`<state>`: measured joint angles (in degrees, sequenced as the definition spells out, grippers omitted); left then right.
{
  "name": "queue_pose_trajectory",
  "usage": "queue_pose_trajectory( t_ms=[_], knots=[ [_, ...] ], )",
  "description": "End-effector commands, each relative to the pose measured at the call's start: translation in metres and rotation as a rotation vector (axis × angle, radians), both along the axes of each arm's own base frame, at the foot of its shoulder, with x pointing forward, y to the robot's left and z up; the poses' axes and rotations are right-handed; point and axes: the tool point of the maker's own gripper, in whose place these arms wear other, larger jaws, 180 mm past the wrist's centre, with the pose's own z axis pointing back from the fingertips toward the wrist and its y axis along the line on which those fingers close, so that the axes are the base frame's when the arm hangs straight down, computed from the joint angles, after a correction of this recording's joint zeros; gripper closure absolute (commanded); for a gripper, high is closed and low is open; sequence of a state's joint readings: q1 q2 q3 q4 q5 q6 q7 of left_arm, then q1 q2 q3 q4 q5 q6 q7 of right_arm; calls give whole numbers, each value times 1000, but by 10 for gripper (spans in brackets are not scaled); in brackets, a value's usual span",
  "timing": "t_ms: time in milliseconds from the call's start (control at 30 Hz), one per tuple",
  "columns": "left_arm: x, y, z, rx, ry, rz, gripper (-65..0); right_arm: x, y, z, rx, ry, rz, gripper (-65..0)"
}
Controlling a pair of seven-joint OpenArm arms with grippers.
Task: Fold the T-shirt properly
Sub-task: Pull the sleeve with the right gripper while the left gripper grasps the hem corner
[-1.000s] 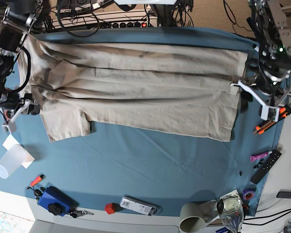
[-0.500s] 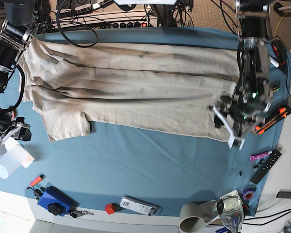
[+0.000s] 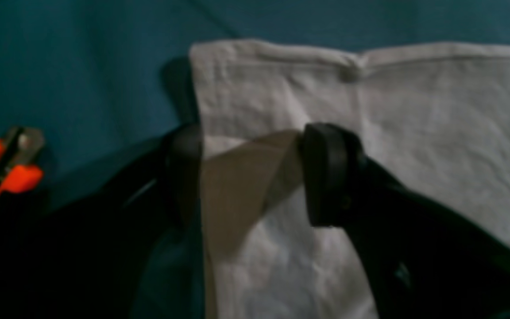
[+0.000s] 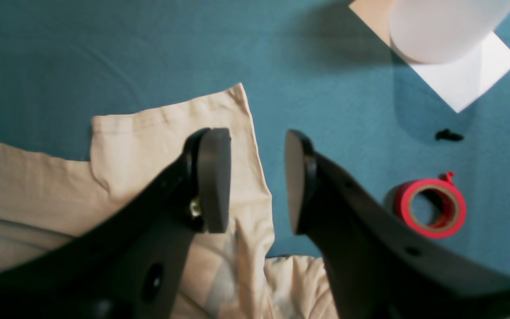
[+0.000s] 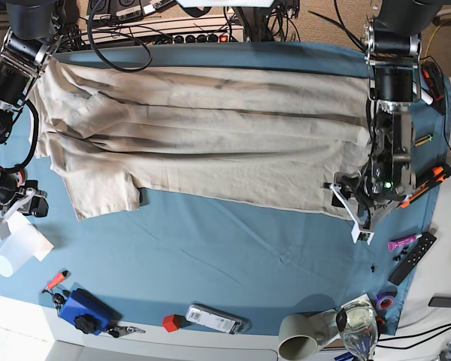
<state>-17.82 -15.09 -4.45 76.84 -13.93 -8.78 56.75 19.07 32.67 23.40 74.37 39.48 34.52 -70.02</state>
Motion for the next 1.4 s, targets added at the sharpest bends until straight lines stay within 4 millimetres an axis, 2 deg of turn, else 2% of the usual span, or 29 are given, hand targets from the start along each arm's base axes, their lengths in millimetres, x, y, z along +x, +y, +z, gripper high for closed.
queue_pose_trajectory(
  t_ms=[0,133,233,533,867,1033,1200,1367],
  knots=[
    [15,4,19,6,-59,3,-358,9,-7,25,-19,-71,-1,-211],
    [10,4,15,7,-23,2,-305,9,-14,24,-54,-75,-19,-211],
    [8,4,13,5,-10,2,-302,13,-26,21,-102,-100,-56,-211],
    [7,-4,14,-41,0,-4,-302,7,-39,-21,-6,-44,-130,-211],
    [8,-5,16,-46,-5,-4,-302,-1,-12,-78,76,59,-89,-211],
    [9,-5,16,-48,-5,-5,-302,-6,5,-108,54,128,-72,-211],
    [9,-6,16,-52,-6,-5,-302,-4,22,-118,71,130,-58,-211],
    [9,-6,16,-52,-6,-5,-302,-8,25,-124,57,167,-50,-211]
  ],
)
